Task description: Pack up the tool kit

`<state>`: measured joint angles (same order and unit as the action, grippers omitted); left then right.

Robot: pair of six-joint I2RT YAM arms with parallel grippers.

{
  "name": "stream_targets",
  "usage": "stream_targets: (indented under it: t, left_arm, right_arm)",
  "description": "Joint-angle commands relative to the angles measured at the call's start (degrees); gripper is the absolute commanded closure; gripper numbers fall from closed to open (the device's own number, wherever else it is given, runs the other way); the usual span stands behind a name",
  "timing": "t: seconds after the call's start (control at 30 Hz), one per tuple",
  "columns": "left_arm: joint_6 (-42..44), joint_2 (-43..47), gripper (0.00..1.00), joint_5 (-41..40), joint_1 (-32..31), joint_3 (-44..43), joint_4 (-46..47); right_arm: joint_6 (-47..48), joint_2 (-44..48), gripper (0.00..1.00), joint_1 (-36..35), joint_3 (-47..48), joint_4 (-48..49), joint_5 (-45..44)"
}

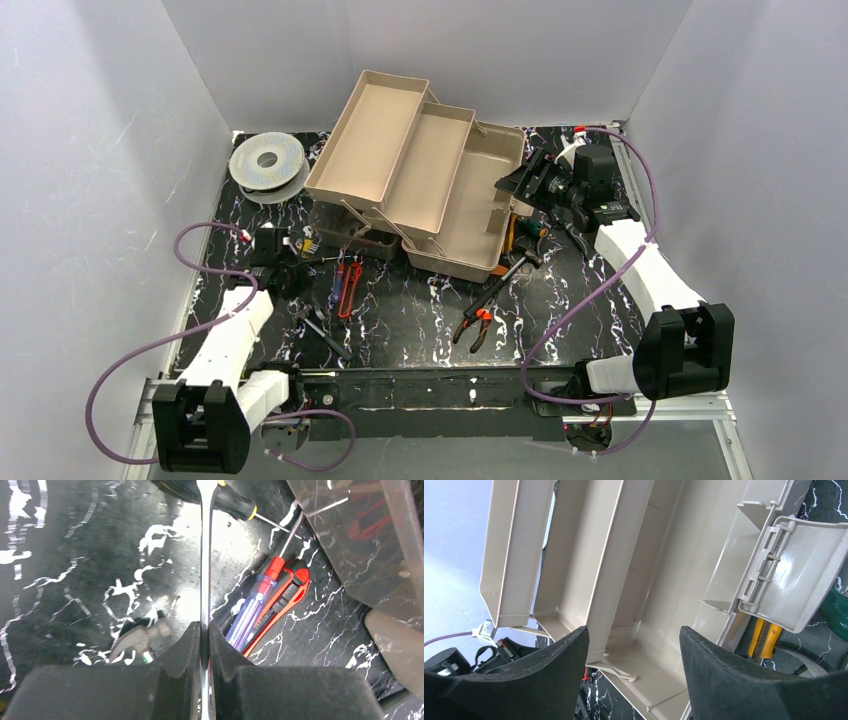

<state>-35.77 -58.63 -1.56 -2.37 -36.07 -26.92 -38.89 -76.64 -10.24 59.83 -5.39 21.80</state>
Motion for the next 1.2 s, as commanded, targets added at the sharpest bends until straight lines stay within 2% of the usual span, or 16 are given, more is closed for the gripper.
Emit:
stream_targets:
  t: [0.0, 0.13, 0.27, 0.47, 0.6, 0.8, 0.93, 1.03, 1.17]
  left_arm:
    - [-1.82, 6.05, 1.00, -8.18, 0.41, -5.18, -6.36]
    - [2.41, 9.35, 1.00, -1.19, 0.39, -8.79, -2.62]
    - [5.27, 7.38, 1.00, 8.80, -0.30, -16.26, -2.42]
    - [6.35, 6.83, 1.00, 5.54, -6.24, -28.34, 0.48]
    - [7.88, -1.86, 1.00, 9.24, -11.31, -37.32, 4.09]
    - [14.32, -15.56, 1.00, 6.48, -24.19, -46.54, 11.15]
    - [18.62, -26.15, 1.00, 9.19, -29.11, -54.16, 11.43]
    - [23.91, -33.83, 1.00, 10.82, -32.73, -57.27, 12.48]
    - [25.50, -42.06, 1.00, 10.23, -35.27, -60.24, 12.71]
  right_arm:
    - [-0.23, -0.18, 0.26, 0.15, 1.86, 1.72, -0.17]
    - [-0.24, -0.18, 0.26, 0.13, 2.63, 1.05, 0.33]
    - [-0.23, 0.44, 0.26, 0.13, 3.09, 0.73, 0.36]
    - [-0.77, 1.28, 0.26, 0.15, 2.75, 1.56, 0.68]
    - [-1.04, 1.81, 0.27, 0.13, 2.75, 1.70, 0.63]
    - [-0.83, 3.89, 0.27, 0.13, 2.42, 0.64, -0.77]
    - [0.06, 5.81, 0.27, 0.13, 2.22, -0.74, -2.77]
    - [0.54, 7.07, 0.27, 0.13, 1.71, -1.93, -4.45]
    - [1.03, 8.37, 0.27, 0.23, 1.78, -5.01, -7.75]
